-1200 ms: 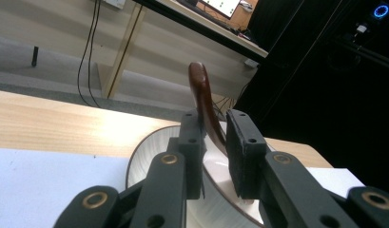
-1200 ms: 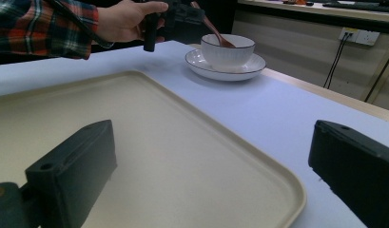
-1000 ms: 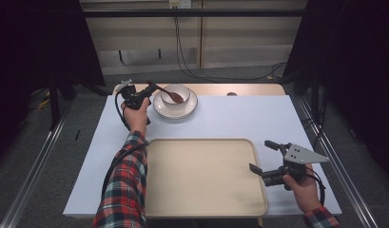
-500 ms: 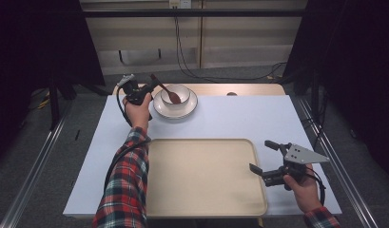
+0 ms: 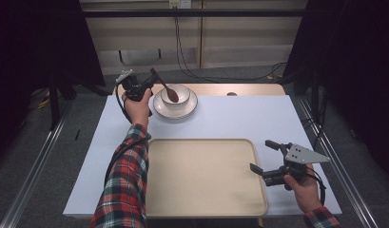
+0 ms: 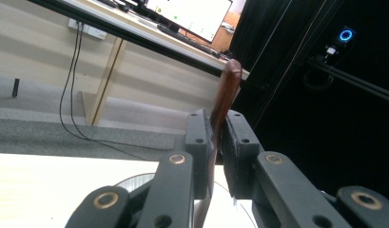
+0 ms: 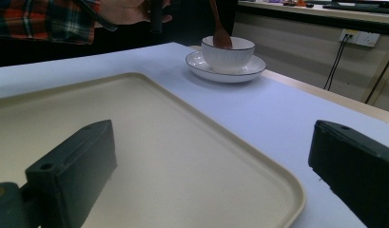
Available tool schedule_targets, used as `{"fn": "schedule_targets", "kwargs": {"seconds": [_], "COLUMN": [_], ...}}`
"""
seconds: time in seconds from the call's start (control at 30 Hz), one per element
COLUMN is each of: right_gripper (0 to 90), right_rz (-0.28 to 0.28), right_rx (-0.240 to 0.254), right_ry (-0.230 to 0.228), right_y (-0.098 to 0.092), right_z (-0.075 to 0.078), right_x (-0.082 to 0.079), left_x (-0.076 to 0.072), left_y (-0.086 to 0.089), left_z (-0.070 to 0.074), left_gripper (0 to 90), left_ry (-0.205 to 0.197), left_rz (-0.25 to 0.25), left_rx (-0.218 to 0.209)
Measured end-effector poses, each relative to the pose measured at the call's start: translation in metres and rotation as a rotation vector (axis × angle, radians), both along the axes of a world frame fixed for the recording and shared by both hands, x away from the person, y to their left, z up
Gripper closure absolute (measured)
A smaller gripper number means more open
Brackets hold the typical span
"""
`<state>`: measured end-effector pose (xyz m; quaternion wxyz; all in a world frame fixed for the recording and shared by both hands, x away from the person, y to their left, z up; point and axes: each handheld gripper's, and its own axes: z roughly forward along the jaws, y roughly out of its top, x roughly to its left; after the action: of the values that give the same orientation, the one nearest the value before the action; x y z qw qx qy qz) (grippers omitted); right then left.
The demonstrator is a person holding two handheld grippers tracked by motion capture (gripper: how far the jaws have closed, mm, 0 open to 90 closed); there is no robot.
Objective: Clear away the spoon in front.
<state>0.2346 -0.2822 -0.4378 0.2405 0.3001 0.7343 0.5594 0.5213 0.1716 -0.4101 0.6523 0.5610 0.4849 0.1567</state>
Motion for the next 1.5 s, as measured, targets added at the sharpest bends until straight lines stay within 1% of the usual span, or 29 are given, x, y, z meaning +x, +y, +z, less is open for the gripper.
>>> {"fn": "schedule_targets", "kwargs": {"seconds": [0.03,0.2,0.23,0.4,0.43,0.47,0.5,0.53,0.57,0.6,0.67,0.73,0.77,0.83,0.87,0.9,0.93,1.0,1.03,1.07,1.17,1.2,1.27,1.3,1.33,1.37,1.43,1.47,1.5], "right_gripper": [1.6,1.6,1.6,1.6,1.6,1.6,1.6,1.6,1.6,1.6,1.6,1.6,1.6,1.6,1.6,1.6,1.6,1.6,1.6,1.6,1.6,1.6,1.6,1.6,1.6,1.6,1.6,1.6,1.6], "right_rz": [-0.003,0.001,0.002,-0.004,-0.007,-0.005,-0.006,0.000,0.002,0.001,0.002,0.001,0.001,0.002,0.002,-0.006,-0.004,-0.004,-0.004,0.000,-0.005,-0.007,-0.008,-0.008,-0.006,-0.005,-0.004,-0.004,-0.004], "right_rx": [-0.003,-0.001,-0.001,-0.001,-0.001,-0.001,-0.002,-0.002,-0.002,-0.002,-0.003,-0.003,-0.003,-0.005,-0.004,-0.002,-0.002,-0.003,-0.003,-0.003,-0.002,-0.005,-0.004,-0.004,-0.004,-0.003,-0.004,-0.005,-0.005], "right_ry": [0.000,0.004,0.004,0.002,0.002,0.002,0.001,0.004,0.005,0.005,0.005,0.006,0.007,0.004,0.005,0.003,0.003,0.006,0.006,0.006,0.006,0.003,0.003,0.003,0.006,0.006,0.007,0.007,0.006], "right_y": [0.000,0.000,0.000,0.000,0.000,0.000,0.000,-0.001,-0.001,-0.001,-0.001,-0.001,-0.001,-0.001,0.000,0.000,0.000,0.000,0.000,0.000,0.000,0.000,0.000,0.000,0.000,0.000,0.000,0.000,0.000], "right_z": [0.000,0.000,0.000,0.000,0.000,0.000,0.000,0.000,0.000,0.000,0.000,0.000,0.000,0.000,0.000,0.000,0.000,0.000,0.000,0.000,0.000,0.000,0.000,0.000,0.000,0.000,0.000,-0.001,-0.001], "right_x": [0.000,0.000,0.000,0.000,0.000,0.000,0.000,0.000,0.000,0.000,0.000,0.000,0.000,0.000,0.000,0.000,0.000,0.000,0.000,0.000,0.000,0.000,0.000,0.000,0.000,0.000,0.000,0.000,0.000], "left_x": [-0.001,-0.002,-0.002,-0.003,-0.003,-0.003,-0.003,-0.003,-0.004,-0.005,-0.005,-0.006,-0.006,-0.007,-0.008,-0.009,-0.010,-0.011,-0.011,-0.012,-0.013,-0.015,-0.016,-0.017,-0.018,-0.019,-0.020,-0.021,-0.023], "left_y": [-0.001,-0.001,0.000,0.000,0.000,-0.001,0.001,-0.001,0.001,0.002,0.003,0.004,0.005,0.006,0.006,0.007,0.008,0.008,0.008,0.007,0.009,0.008,0.011,0.010,0.010,0.012,0.013,0.013,0.013], "left_z": [0.002,0.009,0.010,0.019,0.021,0.022,0.023,0.025,0.026,0.028,0.031,0.035,0.037,0.040,0.042,0.043,0.045,0.046,0.046,0.047,0.050,0.051,0.054,0.055,0.056,0.057,0.057,0.057,0.057], "left_gripper": [81.5,81.8,82.1,83.9,84.0,84.0,84.1,84.1,84.1,84.2,84.2,84.2,84.2,84.2,84.2,84.2,84.1,84.2,84.2,84.2,84.2,84.2,84.2,84.2,84.1,84.2,84.1,84.2,84.2], "left_ry": [-0.004,-0.023,-0.026,-0.043,-0.044,-0.042,-0.044,-0.042,-0.044,-0.044,-0.053,-0.054,-0.060,-0.062,-0.060,-0.061,-0.056,-0.053,-0.050,-0.048,-0.048,-0.041,-0.043,-0.042,-0.037,-0.039,-0.040,-0.033,-0.027], "left_rz": [0.000,-0.002,-0.011,-0.016,-0.026,-0.008,-0.021,-0.014,-0.021,-0.030,-0.025,-0.037,-0.029,-0.045,-0.044,-0.044,-0.059,-0.073,-0.063,-0.069,-0.081,-0.081,-0.105,-0.093,-0.103,-0.110,-0.120,-0.127,-0.128], "left_rx": [-0.013,-0.011,-0.009,-0.022,-0.019,-0.027,-0.018,-0.038,-0.021,-0.032,-0.023,-0.032,-0.037,-0.040,-0.050,-0.031,-0.041,-0.034,-0.031,-0.044,-0.032,-0.045,-0.025,-0.031,-0.042,-0.023,-0.014,-0.031,-0.033]}}
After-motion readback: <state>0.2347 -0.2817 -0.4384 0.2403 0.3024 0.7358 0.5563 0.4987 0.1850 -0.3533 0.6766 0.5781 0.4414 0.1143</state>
